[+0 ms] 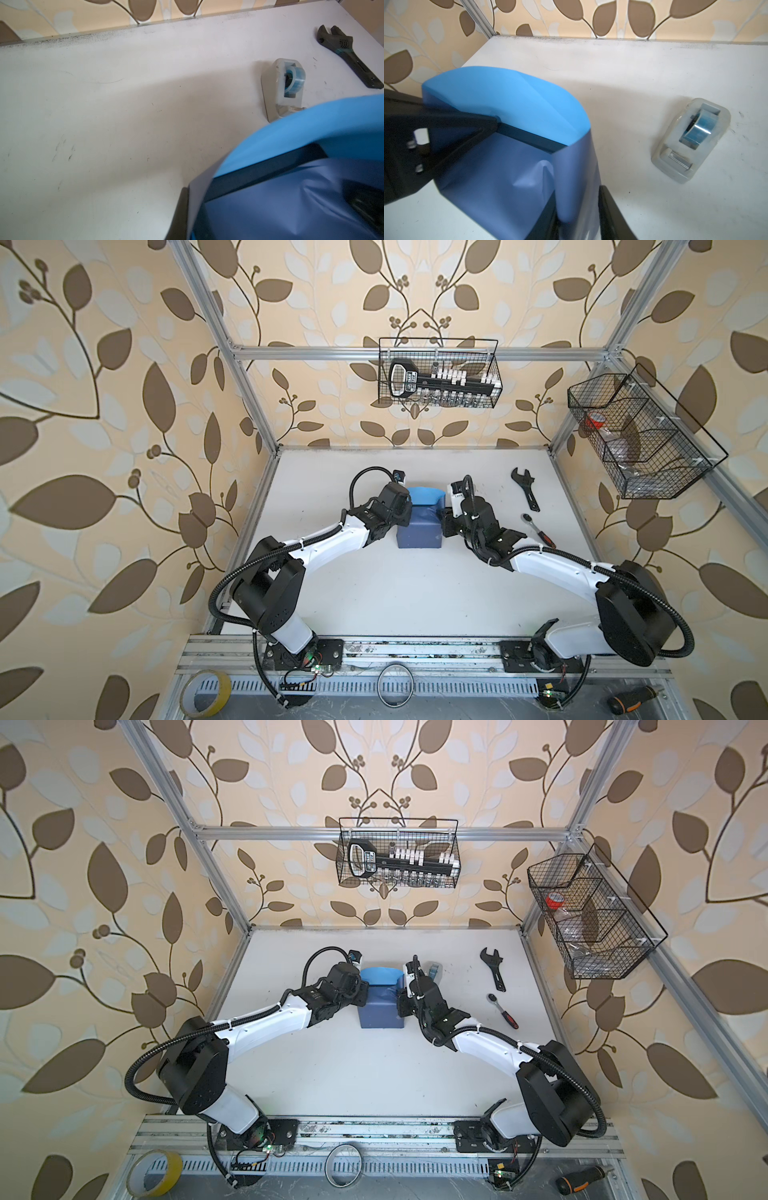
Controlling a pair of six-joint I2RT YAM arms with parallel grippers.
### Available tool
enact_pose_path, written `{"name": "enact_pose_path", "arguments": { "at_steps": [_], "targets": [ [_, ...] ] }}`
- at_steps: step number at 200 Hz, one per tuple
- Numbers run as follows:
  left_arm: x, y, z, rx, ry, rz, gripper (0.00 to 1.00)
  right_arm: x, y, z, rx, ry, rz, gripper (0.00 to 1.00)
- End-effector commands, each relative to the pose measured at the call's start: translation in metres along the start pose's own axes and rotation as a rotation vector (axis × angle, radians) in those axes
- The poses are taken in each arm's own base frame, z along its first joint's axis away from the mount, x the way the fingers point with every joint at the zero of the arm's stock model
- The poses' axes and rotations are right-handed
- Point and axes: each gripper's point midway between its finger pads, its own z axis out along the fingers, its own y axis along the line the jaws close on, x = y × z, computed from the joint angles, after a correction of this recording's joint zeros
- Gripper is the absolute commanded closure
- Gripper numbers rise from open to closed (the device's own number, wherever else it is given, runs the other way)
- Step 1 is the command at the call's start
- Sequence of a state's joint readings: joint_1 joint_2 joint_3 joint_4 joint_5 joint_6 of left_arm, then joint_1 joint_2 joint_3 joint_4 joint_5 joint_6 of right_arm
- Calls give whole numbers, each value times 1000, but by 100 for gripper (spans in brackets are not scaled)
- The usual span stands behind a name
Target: Wrap the gift box in paper
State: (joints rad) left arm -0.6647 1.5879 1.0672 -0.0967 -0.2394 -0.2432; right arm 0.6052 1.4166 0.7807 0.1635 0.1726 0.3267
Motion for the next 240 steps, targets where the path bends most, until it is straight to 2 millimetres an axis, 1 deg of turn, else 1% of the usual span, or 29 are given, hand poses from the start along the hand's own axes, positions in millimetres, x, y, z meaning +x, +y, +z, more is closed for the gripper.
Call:
{"name": "enact_pose_path", "arguments": {
  "at_steps": [1, 23, 49, 65, 89, 96, 108, 121, 135, 145, 157, 170, 185, 201, 215, 225, 240],
  "targets": [
    [30, -1, -2, -2, 86, 20, 100, 5, -6, 1, 39, 16, 5, 66],
    [30, -2, -2, 6, 88, 20, 100, -1, -6, 0, 45, 19, -3, 61],
    [30, -5, -3, 13, 86, 18, 100, -10, -3, -8, 38, 6, -10, 55],
    [31, -6, -3, 18, 87, 17, 100, -15, -5, -12, 40, 1, -19, 53],
    [31, -8, -3, 29, 87, 9, 100, -13, -4, -3, 41, 23, -31, 53],
    [32, -8, -2, 29, 88, 9, 100, -13, -4, 0, 45, 28, -36, 55],
    [31, -8, -2, 31, 88, 8, 100, -12, -5, 6, 60, 32, -55, 60],
    [30, -9, -3, 33, 85, 8, 100, -8, -11, 11, 99, 44, -83, 68],
    [26, -10, -4, 37, 77, 5, 100, -2, -20, 14, 144, 58, -104, 73],
    [22, -10, -6, 38, 64, 3, 100, 3, -23, 15, 152, 67, -114, 76],
    [14, -10, -9, 36, 44, -1, 91, 9, -23, 16, 147, 78, -116, 80],
    [6, -10, -12, 35, 25, -4, 79, 12, -21, 17, 135, 82, -112, 81],
    [-1, -11, -13, 35, 13, -3, 77, 14, -20, 18, 123, 83, -107, 82],
    [-4, -12, -12, 36, 12, 2, 77, 14, -18, 17, 114, 83, -102, 82],
    [-2, -13, -9, 33, 23, 6, 80, 13, -17, 17, 106, 81, -99, 82],
    [0, -13, -6, 32, 32, 8, 84, 13, -15, 16, 99, 78, -98, 82],
    [4, -15, -2, 37, 44, 10, 94, 12, -12, 15, 81, 78, -93, 80]
  ]
}}
